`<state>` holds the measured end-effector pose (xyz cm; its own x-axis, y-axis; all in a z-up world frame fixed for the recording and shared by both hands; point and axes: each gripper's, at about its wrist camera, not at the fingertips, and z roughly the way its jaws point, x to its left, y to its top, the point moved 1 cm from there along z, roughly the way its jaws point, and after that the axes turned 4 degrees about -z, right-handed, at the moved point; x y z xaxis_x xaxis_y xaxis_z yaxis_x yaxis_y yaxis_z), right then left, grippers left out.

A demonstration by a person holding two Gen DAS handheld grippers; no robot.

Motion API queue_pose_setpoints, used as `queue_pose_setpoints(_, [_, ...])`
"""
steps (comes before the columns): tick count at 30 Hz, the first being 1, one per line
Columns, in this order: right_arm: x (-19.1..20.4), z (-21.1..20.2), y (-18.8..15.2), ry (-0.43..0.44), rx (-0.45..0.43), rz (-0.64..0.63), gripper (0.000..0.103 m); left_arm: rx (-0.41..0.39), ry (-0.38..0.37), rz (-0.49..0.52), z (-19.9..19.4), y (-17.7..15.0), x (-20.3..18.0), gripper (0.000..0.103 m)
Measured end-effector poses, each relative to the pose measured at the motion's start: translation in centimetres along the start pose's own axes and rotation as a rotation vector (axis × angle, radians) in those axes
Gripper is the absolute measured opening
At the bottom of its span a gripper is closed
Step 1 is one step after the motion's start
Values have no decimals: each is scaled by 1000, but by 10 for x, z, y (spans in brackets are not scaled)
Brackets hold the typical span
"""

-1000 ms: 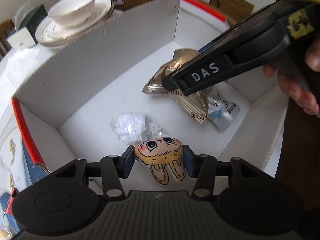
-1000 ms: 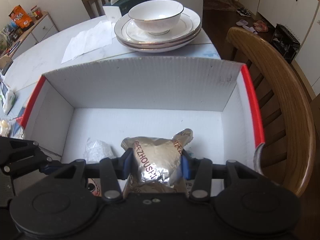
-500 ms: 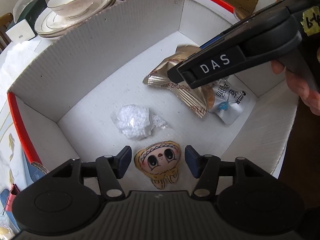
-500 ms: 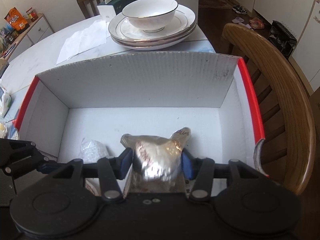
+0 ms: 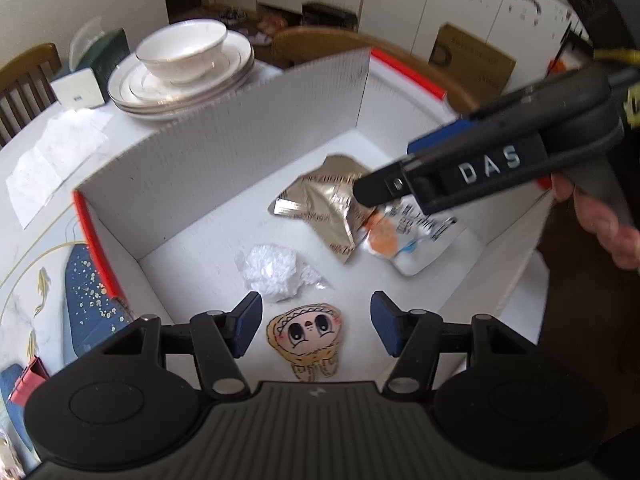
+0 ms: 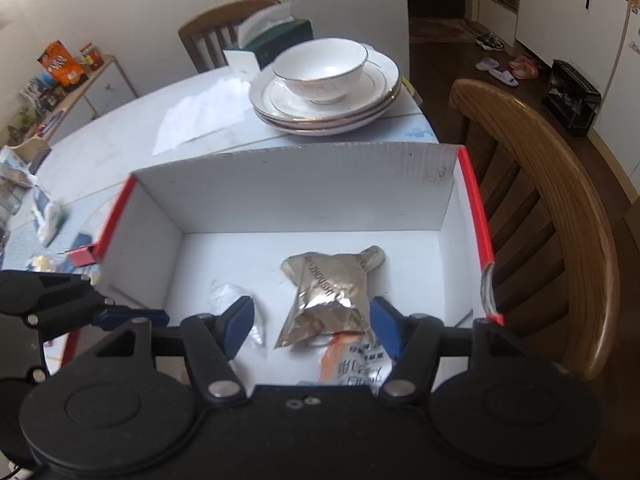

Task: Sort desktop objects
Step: 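Open the right tool to drop the foil bag while the left tool releases the cookie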

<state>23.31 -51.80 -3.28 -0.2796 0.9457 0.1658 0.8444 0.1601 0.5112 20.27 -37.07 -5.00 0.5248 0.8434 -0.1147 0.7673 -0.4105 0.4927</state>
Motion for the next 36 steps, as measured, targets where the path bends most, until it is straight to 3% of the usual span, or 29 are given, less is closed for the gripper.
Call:
queue_pose_setpoints(11, [19, -53, -20, 7, -124, -73, 68, -181, 7, -60, -59, -20, -5, 59])
queue_pose_setpoints(18, [32, -72, -33, -4, -189, -95, 70, -279, 70, -45, -88, -40, -7, 59])
queue_pose_setpoints(31, [67, -87, -63, -37, -258, -116, 78, -401, 110, 13, -129, -77, 1, 59])
queue_pose_setpoints(36, [92, -87, -73, -26, -274, -140, 85, -420, 111, -1, -141, -93, 19, 67])
